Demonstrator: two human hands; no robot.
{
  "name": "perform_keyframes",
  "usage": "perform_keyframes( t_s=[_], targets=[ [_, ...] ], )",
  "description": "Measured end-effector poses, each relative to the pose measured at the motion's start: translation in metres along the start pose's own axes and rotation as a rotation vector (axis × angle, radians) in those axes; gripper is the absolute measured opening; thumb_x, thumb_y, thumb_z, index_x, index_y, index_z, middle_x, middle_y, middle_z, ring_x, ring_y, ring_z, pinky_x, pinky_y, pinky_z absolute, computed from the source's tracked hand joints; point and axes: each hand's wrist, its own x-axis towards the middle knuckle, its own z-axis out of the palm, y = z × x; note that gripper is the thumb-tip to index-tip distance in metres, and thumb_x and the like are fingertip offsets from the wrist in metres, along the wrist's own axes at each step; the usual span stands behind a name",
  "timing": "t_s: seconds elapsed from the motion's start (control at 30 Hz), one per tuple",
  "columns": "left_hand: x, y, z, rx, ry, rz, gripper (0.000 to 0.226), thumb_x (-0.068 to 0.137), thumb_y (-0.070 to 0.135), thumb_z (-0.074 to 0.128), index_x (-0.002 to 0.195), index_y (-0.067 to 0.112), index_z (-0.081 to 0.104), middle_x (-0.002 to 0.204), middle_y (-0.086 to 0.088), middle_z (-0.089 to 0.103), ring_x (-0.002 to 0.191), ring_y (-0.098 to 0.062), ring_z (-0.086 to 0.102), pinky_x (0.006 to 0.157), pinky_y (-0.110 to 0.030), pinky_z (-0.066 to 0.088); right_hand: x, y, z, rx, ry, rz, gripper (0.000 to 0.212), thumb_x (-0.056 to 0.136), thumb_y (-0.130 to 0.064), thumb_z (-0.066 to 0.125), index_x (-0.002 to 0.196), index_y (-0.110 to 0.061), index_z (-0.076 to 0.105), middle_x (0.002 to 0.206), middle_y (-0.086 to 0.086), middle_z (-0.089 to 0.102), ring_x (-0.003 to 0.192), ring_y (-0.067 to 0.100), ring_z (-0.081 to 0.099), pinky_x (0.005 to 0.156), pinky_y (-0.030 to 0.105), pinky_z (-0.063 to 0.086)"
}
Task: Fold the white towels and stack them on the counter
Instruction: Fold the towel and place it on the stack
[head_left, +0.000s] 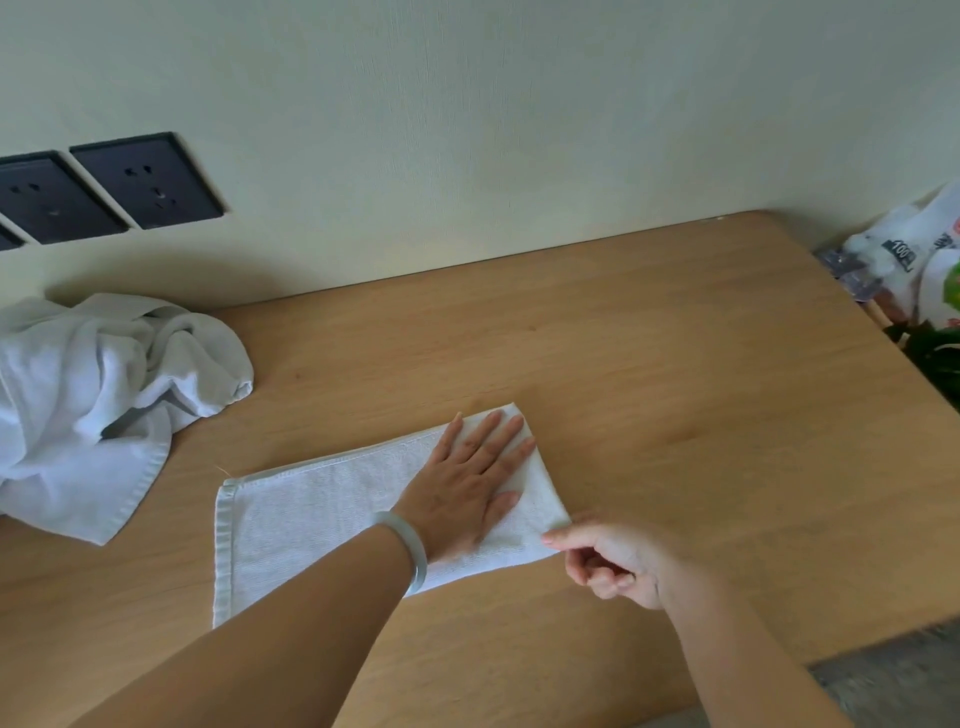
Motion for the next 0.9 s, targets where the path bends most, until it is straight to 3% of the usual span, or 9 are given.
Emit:
perform_keyframes(
  t_s=[0.1,0.3,0.5,0.63,0.7,0.77,0.83,0.9],
  targets=[
    [-0.001,0.001,-0.001,-0.008,-0.004,-0.018,0.061,0.104,0.049,0.016,0.157,0.025,-0.001,0.165,0.002,-0.005,0.151,-0.016,-0.011,0.12,-0.051,0.006,-0.001,0.005,-0.012,-0.021,0.035,0.036,0.035,0.082,-0.021,0.075,0.108,-0.003,0.059,0.051,0.009,0.05,0.029,0.008,0.027,0.032,0.017,0.014],
    [-0.001,0.002,-0.003,-0.007,-0.011,-0.012,0.061,0.104,0.049,0.015,0.157,0.024,-0.004,0.165,0.002,-0.007,0.151,-0.016,-0.012,0.121,-0.05,0.004,0.005,0.02,-0.01,0.069,0.069,-0.064,0.041,0.084,-0.029,0.071,0.114,-0.005,0.058,0.053,0.011,0.054,0.029,0.008,0.029,0.034,0.019,0.014],
    [-0.001,0.002,-0.001,0.007,-0.002,-0.002,0.062,0.104,0.048,0.015,0.157,0.022,-0.002,0.165,0.002,-0.005,0.151,-0.016,-0.009,0.12,-0.05,0.005,0.005,0.021,-0.005,0.162,0.132,-0.04,0.034,0.082,-0.02,0.074,0.104,0.0,0.058,0.055,0.012,0.056,0.029,0.009,0.034,0.031,0.017,0.017],
    [-0.001,0.0,-0.005,0.033,-0.01,0.024,0.062,0.104,0.047,0.016,0.157,0.019,0.003,0.165,-0.001,-0.001,0.152,-0.019,-0.005,0.12,-0.052,0.008,-0.007,0.013,-0.007,0.147,0.268,-0.086,0.02,0.086,-0.019,0.07,0.082,-0.003,0.058,0.056,0.012,0.06,0.035,0.012,0.042,0.033,0.019,0.025],
    [-0.007,0.003,-0.01,0.022,0.018,-0.048,0.062,0.105,0.047,0.018,0.157,0.015,0.009,0.165,-0.005,0.005,0.152,-0.021,0.001,0.119,-0.053,0.012,-0.005,0.002,-0.001,-0.011,0.575,-0.286,0.011,0.09,-0.015,0.06,0.085,-0.006,0.063,0.065,0.008,0.067,0.048,0.014,0.054,0.043,0.027,0.04],
    [-0.021,0.008,-0.01,-0.032,0.072,-0.258,0.061,0.104,0.045,0.019,0.155,0.011,0.021,0.162,-0.009,0.016,0.151,-0.023,0.011,0.118,-0.052,0.019,0.011,-0.014,0.02,-0.271,0.848,-0.646,0.022,0.095,-0.014,0.047,0.104,-0.014,0.067,0.098,0.003,0.072,0.084,0.013,0.064,0.074,0.029,0.051],
    [-0.042,0.012,-0.002,-0.083,0.103,-0.424,0.061,0.104,0.045,0.019,0.153,0.009,0.028,0.161,-0.011,0.021,0.15,-0.024,0.016,0.117,-0.05,0.018,0.037,-0.021,0.051,-0.681,0.804,-0.991,0.04,0.097,-0.017,0.035,0.129,-0.015,0.058,0.132,0.002,0.059,0.124,0.017,0.052,0.104,0.029,0.038],
    [-0.062,0.008,0.007,-0.083,0.086,-0.428,0.06,0.103,0.045,0.019,0.155,0.015,0.024,0.162,-0.007,0.017,0.151,-0.021,0.013,0.117,-0.049,0.016,0.074,-0.012,0.067,-1.153,0.728,-1.081,0.049,0.098,-0.027,0.028,0.142,-0.016,0.046,0.151,0.003,0.04,0.142,0.022,0.032,0.113,0.039,0.025]
  ],
)
